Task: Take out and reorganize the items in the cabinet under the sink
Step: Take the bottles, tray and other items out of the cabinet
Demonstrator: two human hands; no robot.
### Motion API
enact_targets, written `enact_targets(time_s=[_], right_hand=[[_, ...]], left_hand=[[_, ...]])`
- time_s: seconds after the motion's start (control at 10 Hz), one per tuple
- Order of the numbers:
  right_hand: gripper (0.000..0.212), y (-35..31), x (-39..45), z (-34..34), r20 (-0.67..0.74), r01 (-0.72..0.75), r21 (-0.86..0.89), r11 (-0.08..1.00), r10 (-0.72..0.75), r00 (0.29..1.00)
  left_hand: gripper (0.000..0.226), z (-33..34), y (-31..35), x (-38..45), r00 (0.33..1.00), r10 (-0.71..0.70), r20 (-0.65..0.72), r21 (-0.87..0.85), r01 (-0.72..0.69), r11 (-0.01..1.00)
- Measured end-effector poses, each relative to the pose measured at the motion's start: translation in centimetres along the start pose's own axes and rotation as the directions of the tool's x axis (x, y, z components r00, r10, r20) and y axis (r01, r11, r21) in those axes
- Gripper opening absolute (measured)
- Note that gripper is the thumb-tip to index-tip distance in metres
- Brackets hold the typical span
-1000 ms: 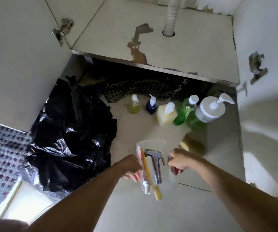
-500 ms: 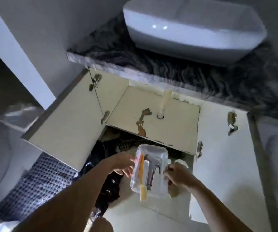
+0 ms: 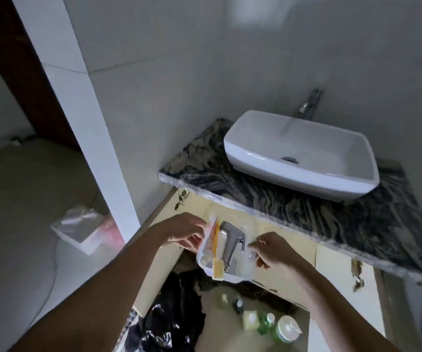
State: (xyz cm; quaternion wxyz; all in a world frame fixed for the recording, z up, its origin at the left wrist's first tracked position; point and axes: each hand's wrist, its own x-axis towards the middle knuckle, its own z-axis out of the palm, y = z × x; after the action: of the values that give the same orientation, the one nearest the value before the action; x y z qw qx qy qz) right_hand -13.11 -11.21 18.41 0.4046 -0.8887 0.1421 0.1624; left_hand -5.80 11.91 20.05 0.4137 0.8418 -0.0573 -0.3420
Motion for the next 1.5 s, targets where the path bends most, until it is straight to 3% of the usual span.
enact_targets(time_s=[0.5, 0.7, 0.9, 1.0, 1.1, 1.4, 1.5], right_hand=[[0.031, -14.3, 17.8, 3.5, -0.133, 0.008, -0.027, 1.000, -0.012, 0.991], [0.031, -16.4, 21.8, 4.2, -0.134, 0.004, -0.060, 0.998, -0.012, 0.991], [0.027, -15.3, 22.2, 5.0, -0.061, -0.023, 0.328, 0.944, 0.045, 0.997], [0.022, -14.7, 22.2, 5.5, -0.081, -0.020, 0.310, 0.950, 0.047, 0.996], [0.019, -14.8, 22.8, 5.8, -0.110, -0.001, 0.272, 0.962, 0.032, 0.993], [0.021, -17.4, 26.1, 7.3, -0.145, -0.004, 0.327, 0.945, 0.054, 0.988], [0.025, -18.4, 26.7, 7.3, -0.128, 0.013, 0.262, 0.965, 0.022, 0.991]], left_hand=[[0.032, -15.2, 0.6, 13.1, 0.937, -0.030, -0.348, 0.106, 0.071, 0.992], [0.031, -17.1, 0.4, 17.8, 0.880, -0.130, -0.456, -0.182, 0.051, 0.982], [0.032, -17.1, -0.9, 18.6, 0.860, -0.207, -0.466, -0.306, 0.063, 0.950], [0.025, -17.2, -1.4, 18.2, 0.869, -0.323, -0.375, -0.438, 0.141, 0.888], [0.021, -17.4, -1.8, 18.1, 0.896, -0.286, -0.340, -0.440, 0.117, 0.890], [0.029, -18.8, -2.8, 20.2, 0.821, -0.287, -0.494, -0.458, 0.035, 0.888], [0.034, -18.8, -2.6, 19.6, 0.811, -0.320, -0.489, -0.550, -0.002, 0.835]])
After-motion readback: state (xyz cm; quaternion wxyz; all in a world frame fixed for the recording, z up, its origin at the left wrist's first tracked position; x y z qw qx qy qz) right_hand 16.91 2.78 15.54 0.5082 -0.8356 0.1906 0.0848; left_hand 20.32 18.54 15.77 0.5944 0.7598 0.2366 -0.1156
